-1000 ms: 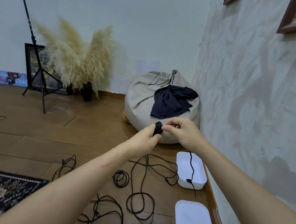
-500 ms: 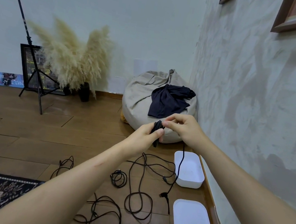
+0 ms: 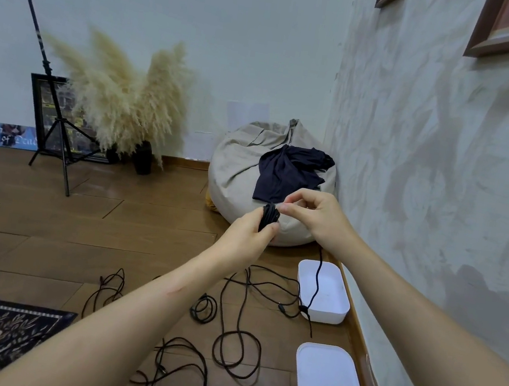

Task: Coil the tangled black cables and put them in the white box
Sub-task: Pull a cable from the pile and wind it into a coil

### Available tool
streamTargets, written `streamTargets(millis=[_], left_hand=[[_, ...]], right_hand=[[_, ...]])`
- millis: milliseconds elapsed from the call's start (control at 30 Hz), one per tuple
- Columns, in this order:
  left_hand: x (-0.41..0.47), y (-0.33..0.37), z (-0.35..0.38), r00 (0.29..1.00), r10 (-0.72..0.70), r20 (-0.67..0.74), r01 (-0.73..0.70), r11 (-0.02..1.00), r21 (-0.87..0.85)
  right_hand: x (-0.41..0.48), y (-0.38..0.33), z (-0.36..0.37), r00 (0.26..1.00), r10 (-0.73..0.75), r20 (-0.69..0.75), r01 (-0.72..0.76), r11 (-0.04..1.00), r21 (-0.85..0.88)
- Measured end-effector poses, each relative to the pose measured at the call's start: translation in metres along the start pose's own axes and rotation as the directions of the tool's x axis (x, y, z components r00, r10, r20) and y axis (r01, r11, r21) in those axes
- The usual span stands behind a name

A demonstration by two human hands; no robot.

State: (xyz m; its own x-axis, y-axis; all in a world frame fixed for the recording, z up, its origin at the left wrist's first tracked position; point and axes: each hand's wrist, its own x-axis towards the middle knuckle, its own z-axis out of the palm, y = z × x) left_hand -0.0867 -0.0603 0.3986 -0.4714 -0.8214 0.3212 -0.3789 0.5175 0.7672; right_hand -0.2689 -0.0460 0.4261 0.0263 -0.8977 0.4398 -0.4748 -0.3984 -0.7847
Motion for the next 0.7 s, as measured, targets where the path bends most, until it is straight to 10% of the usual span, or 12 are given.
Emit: streamTargets(millis=[300, 700], left_hand=[[-0.003, -0.006, -0.001, 0.999, -0.024, -0.044, 0.021, 0.997, -0.08], [-0.009, 0.023, -0.002, 0.993, 0.113, 0.043, -0.097, 0.958, -0.271]], right_hand=[[-0.001, -0.004, 0.0, 0.997, -0.035, 0.075, 0.043, 0.993, -0.107], [-0.006, 0.001, -0.007, 0.995, 0.101, -0.007, -0.098, 0.977, 0.191]])
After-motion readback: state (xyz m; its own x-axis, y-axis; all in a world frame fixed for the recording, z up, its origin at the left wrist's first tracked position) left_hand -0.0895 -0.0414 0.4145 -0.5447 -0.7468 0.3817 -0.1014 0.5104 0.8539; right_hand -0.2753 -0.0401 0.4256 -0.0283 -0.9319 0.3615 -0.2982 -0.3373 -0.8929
